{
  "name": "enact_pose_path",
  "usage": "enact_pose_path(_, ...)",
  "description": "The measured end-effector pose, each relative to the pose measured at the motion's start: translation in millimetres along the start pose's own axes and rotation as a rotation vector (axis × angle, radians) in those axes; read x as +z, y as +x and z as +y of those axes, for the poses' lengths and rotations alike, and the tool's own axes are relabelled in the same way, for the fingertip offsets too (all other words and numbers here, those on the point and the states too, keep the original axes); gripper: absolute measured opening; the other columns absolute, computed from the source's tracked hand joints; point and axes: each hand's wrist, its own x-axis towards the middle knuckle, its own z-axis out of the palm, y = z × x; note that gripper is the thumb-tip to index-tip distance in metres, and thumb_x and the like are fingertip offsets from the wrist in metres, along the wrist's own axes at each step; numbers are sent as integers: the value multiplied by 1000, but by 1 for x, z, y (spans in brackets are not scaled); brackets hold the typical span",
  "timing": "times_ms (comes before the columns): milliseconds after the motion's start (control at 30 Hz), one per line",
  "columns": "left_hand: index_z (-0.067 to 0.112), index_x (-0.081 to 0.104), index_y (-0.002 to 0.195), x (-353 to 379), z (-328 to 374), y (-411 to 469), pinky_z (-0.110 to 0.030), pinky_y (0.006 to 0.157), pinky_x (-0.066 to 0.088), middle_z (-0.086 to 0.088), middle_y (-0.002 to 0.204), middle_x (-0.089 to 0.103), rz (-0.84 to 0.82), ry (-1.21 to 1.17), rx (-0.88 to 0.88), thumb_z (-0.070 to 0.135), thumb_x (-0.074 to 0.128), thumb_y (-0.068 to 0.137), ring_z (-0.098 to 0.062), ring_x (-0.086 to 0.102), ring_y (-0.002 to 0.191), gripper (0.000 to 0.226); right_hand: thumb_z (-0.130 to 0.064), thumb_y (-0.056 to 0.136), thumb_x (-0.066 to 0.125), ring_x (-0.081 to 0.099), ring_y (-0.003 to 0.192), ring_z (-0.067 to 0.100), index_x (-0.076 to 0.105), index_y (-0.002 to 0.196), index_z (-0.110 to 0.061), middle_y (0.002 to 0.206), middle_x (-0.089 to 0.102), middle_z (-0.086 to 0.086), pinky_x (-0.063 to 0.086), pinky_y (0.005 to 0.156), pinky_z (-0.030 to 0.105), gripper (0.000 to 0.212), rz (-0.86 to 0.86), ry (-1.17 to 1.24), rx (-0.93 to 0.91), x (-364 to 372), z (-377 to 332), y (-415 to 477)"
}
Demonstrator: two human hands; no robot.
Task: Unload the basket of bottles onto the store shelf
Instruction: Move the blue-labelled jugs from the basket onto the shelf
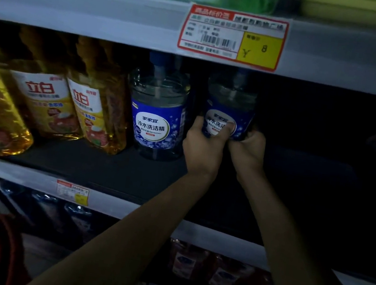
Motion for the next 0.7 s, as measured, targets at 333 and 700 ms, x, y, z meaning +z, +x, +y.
enact_pose_path(333,15,66,114,-2,-9,7,-43,93,60,0,109,75,-7,17,-26,33,75,89,-16,71,103,33,-22,90,73,69,96,29,70,107,-7,90,67,3,54,82,35,23,-90,1,-31,4,8,5)
enact_pose_path(700,15,47,154,-42,14,-20,-28,102,51,-1,138,63,-256,204,-112,18,72,96,-16,59,126,63,-16,80,84,64,114,21,49,144,-20,128,65,5,52,97,32,73,-92,-18,28,-24,0,-51)
